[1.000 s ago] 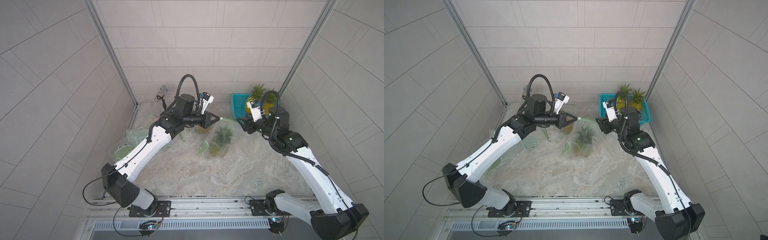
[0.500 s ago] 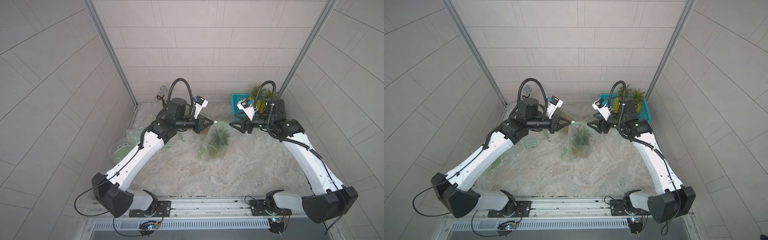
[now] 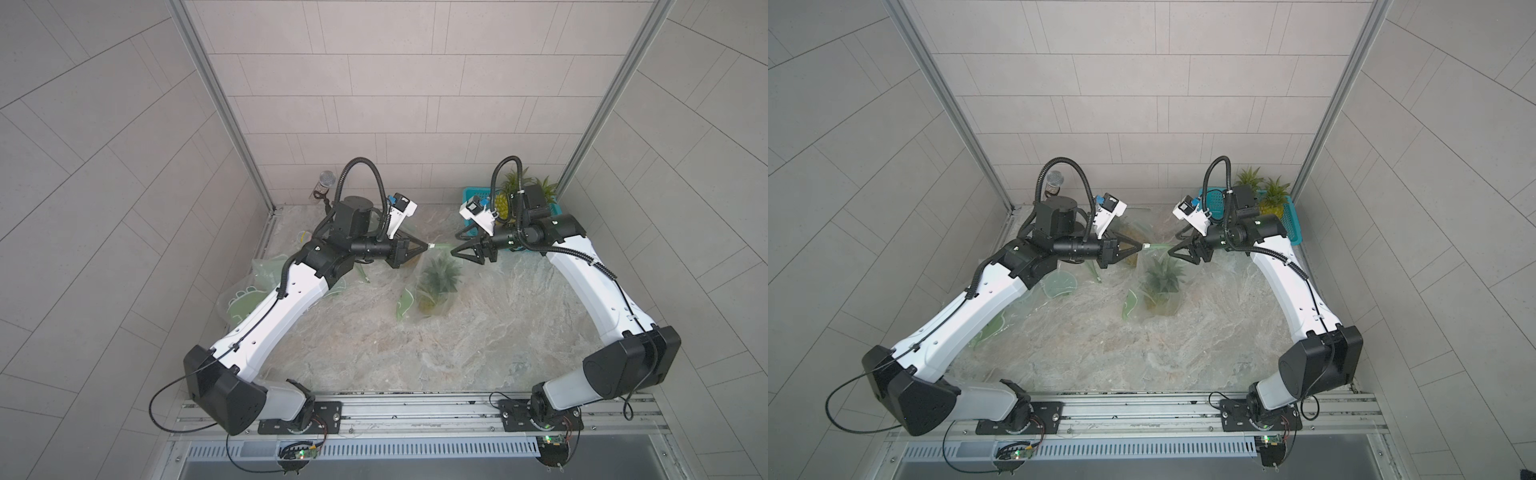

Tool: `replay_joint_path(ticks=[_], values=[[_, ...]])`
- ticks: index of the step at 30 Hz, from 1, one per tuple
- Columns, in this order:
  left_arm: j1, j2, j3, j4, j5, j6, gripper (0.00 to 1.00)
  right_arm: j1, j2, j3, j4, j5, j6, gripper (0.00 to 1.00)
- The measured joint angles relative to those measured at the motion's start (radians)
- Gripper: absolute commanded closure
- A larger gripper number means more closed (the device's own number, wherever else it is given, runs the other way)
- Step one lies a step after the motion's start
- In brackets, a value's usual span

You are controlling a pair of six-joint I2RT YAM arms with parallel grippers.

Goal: Open the zip-top bag and take out the pineapple
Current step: Adjust the zipper food storage bag at the center of the board.

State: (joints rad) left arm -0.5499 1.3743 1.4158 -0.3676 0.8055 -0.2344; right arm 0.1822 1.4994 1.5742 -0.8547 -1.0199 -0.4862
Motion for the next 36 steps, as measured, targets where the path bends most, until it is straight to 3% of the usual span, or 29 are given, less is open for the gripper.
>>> replay_joint_path(ticks=[7,13,17,22,26,34,36], values=[[0.007,0.0,-0.003,0.004,0.006,0.0,1.0,0.0,0.033,0.002,-0.014,-0.021,-0.018,0.54],[0.013,-0.006,-0.013,0.008,0.01,0.0,1.0,0.0,0.043,0.002,-0.01,-0.026,-0.017,0.88],[0.027,-0.026,-0.035,0.015,0.008,0.0,1.0,0.003,0.036,0.0,0.003,-0.033,0.016,1.0],[0.05,-0.074,-0.084,0.023,0.002,-0.001,1.0,0.02,-0.016,-0.029,0.036,-0.026,0.069,1.0],[0.063,-0.147,-0.151,0.035,-0.009,0.005,0.75,0.061,-0.057,-0.04,0.035,0.01,0.096,1.0],[0.125,-0.302,-0.273,0.056,0.008,0.02,0.57,0.136,-0.103,-0.061,0.037,0.085,0.14,1.0],[0.146,-0.319,-0.293,0.057,0.028,0.034,0.57,0.15,-0.116,-0.071,0.041,0.089,0.153,1.0]])
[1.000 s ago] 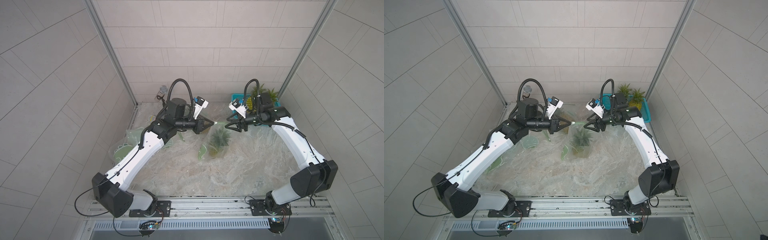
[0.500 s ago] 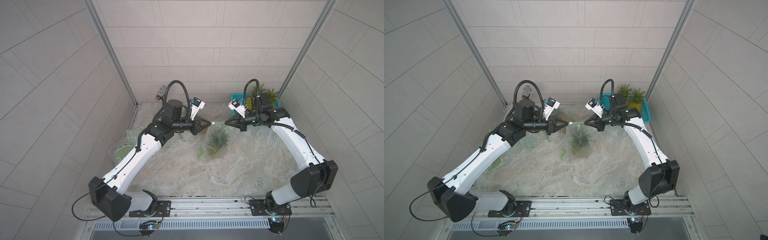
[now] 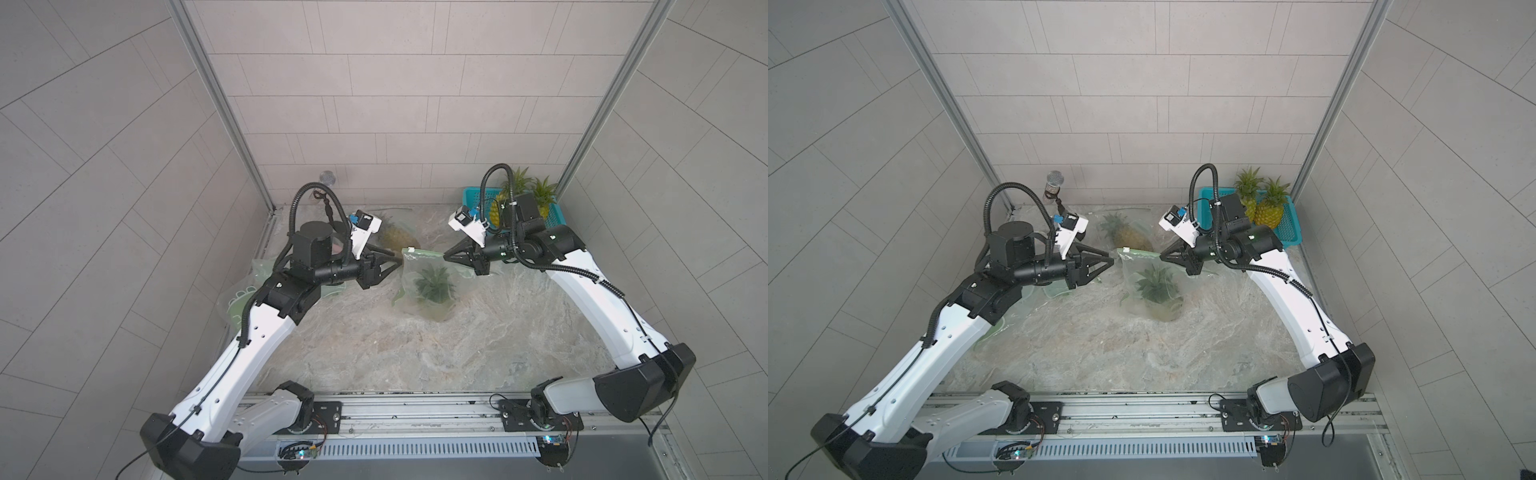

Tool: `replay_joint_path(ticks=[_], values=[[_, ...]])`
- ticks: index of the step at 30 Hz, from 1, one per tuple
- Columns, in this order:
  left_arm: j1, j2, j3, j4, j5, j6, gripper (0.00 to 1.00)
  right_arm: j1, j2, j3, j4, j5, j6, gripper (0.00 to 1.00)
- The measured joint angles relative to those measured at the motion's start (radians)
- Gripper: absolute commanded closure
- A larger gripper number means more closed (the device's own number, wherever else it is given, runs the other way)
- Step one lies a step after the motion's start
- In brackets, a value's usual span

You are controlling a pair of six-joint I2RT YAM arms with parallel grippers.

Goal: Open the zip-top bag and take out the pineapple
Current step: Adjust the zipper food storage bag at the center of the board.

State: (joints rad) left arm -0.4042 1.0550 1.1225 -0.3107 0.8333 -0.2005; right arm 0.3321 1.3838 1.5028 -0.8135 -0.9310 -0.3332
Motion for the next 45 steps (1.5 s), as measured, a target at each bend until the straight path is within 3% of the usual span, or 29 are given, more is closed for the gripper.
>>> replay_joint_path(ticks=[12,16,21,36,45], values=[[0.129,0.077,-0.016,0.028,0.177,0.113,0.53,0.022,-0.01,-0.022,0.026,-0.001,0.029,1.0],[0.134,0.084,-0.016,0.055,0.226,0.186,0.47,0.029,-0.006,-0.021,0.028,0.0,0.034,1.0],[0.134,0.076,-0.016,0.135,0.257,0.227,0.46,0.045,0.011,-0.008,0.032,0.0,0.039,1.0],[0.134,0.083,-0.04,0.169,0.291,0.307,0.52,0.063,0.023,0.005,0.032,0.007,0.047,1.0],[0.134,0.083,-0.057,0.14,0.293,0.332,0.65,0.069,0.03,0.01,0.032,0.01,0.052,1.0]])
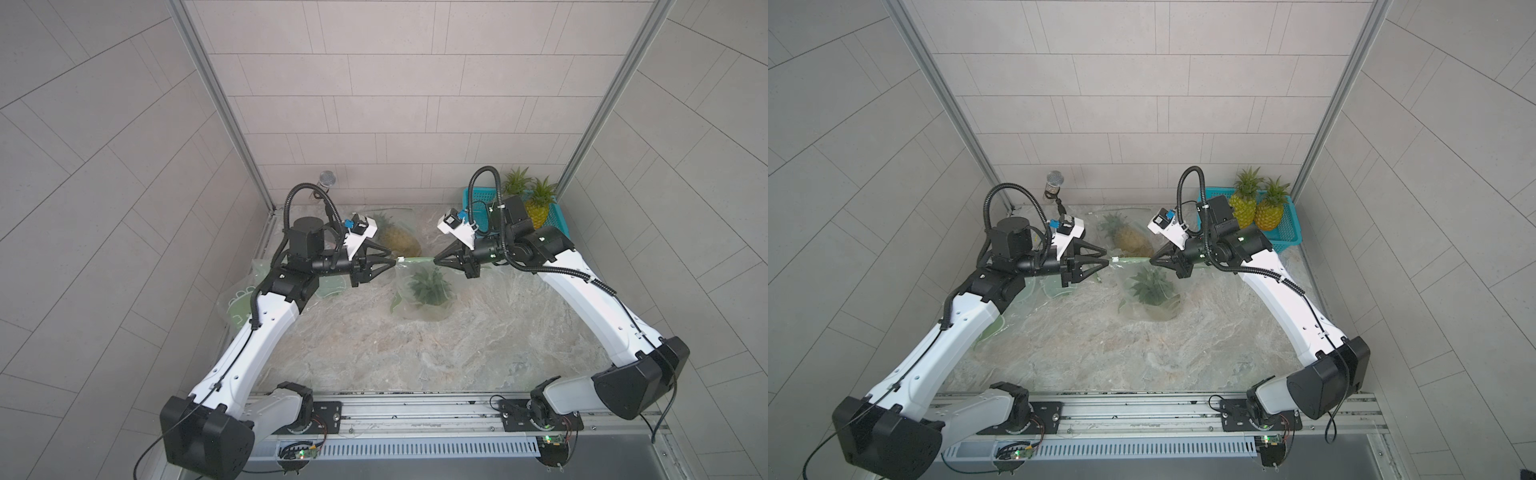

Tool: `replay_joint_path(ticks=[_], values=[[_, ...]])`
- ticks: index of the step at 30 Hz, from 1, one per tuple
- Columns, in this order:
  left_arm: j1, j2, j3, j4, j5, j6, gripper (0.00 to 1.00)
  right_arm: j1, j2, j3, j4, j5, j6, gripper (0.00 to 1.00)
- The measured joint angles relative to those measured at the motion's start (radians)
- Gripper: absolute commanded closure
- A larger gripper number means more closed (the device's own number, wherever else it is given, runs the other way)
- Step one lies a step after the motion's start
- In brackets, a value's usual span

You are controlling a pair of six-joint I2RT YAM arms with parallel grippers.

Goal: Open the zip-top bag and take out the pineapple
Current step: Adjust the zipper food storage bag at the center of the board.

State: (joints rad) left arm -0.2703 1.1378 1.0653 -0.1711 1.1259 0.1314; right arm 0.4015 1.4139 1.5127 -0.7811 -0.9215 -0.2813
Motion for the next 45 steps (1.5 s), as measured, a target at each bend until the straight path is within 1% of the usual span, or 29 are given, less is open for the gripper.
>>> replay_joint_path(ticks=[15,19,23,24,27,28,30,32,35,40,45], values=[[-0.005,0.019,0.0,-0.003,0.008,0.0,0.68,0.005,0.016,0.015,0.002,0.003,0.004,1.0],[-0.005,0.019,-0.001,-0.006,0.008,-0.005,0.8,0.008,0.016,0.015,0.002,0.004,0.006,1.0],[-0.006,0.021,-0.002,-0.008,0.008,-0.003,0.8,0.011,0.016,0.015,0.003,0.005,0.01,1.0],[-0.006,0.022,-0.002,-0.007,0.009,-0.003,0.82,0.011,0.016,0.015,0.004,0.006,0.011,1.0],[-0.007,0.026,-0.002,-0.009,0.013,-0.009,0.99,0.011,0.016,0.015,0.007,0.006,0.017,1.0],[-0.007,0.027,-0.003,-0.008,0.014,-0.01,1.0,0.011,0.016,0.015,0.008,0.006,0.021,1.0],[-0.007,0.028,-0.004,-0.009,0.017,-0.006,1.0,0.012,0.016,0.015,0.011,0.007,0.029,0.89],[-0.007,0.028,-0.004,-0.01,0.018,-0.006,1.0,0.014,0.016,0.015,0.027,0.0,0.054,0.75],[-0.008,0.031,-0.004,-0.01,0.021,-0.007,1.0,0.03,0.016,0.015,0.092,-0.023,0.089,0.62],[-0.008,0.031,-0.004,-0.005,0.03,-0.012,1.0,0.067,0.016,0.015,0.191,-0.05,0.134,0.51],[-0.008,0.031,-0.01,0.006,0.044,-0.025,1.0,0.113,0.042,0.054,0.218,-0.065,0.151,0.47]])
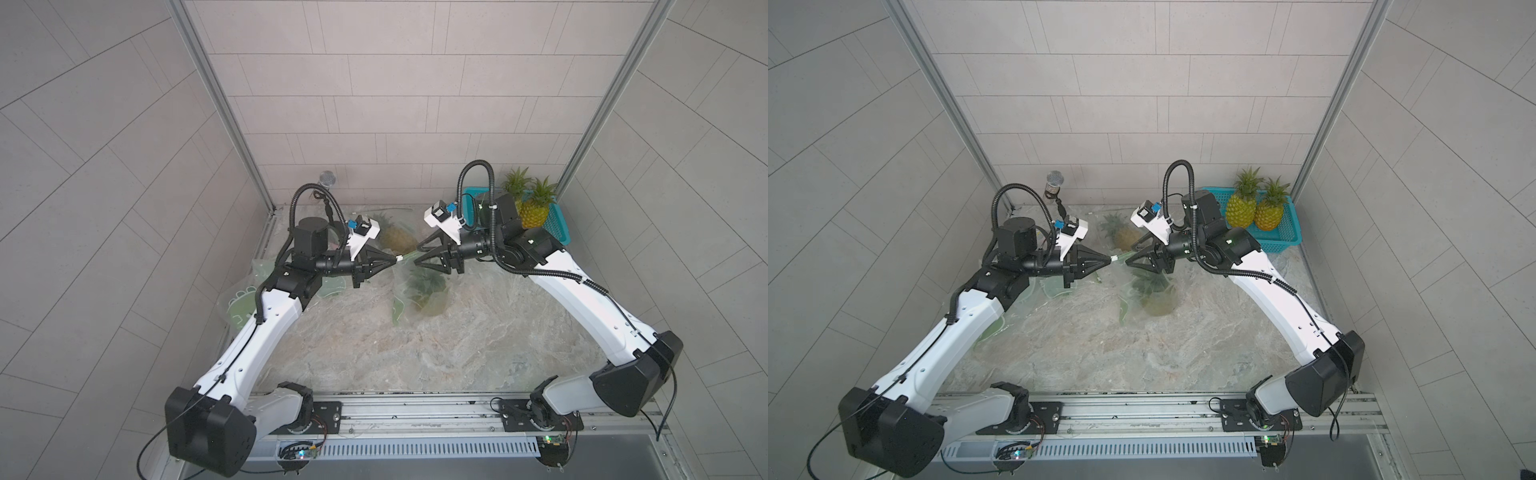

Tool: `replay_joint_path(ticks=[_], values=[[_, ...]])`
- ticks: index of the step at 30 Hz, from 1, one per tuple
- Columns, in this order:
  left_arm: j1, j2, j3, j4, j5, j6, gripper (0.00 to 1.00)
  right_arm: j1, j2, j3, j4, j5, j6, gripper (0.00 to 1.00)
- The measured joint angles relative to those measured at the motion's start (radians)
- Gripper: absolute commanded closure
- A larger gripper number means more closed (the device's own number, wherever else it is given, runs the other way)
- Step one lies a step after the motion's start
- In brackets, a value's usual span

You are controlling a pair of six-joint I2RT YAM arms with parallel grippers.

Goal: Open the zip-top bag and take out the pineapple
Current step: Adjust the zipper food storage bag at the center of the board, then unzip the zipper on the zipper food storage bag.

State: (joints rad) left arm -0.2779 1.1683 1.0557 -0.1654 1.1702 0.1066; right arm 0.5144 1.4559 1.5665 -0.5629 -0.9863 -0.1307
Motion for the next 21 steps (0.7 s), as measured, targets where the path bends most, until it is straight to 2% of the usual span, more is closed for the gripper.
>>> replay_joint_path(ticks=[9,13,21], values=[[0.0,0.0,-0.003,0.004,0.015,-0.004,1.0,0.036,0.145,0.157,-0.061,-0.031,-0.07,0.45],[0.0,0.0,-0.003,0.004,0.015,-0.005,1.0,0.04,0.206,0.216,-0.135,-0.045,-0.118,0.52],[0.0,0.0,-0.004,0.004,0.014,-0.005,1.0,0.055,0.239,0.255,-0.237,-0.058,-0.177,0.57]])
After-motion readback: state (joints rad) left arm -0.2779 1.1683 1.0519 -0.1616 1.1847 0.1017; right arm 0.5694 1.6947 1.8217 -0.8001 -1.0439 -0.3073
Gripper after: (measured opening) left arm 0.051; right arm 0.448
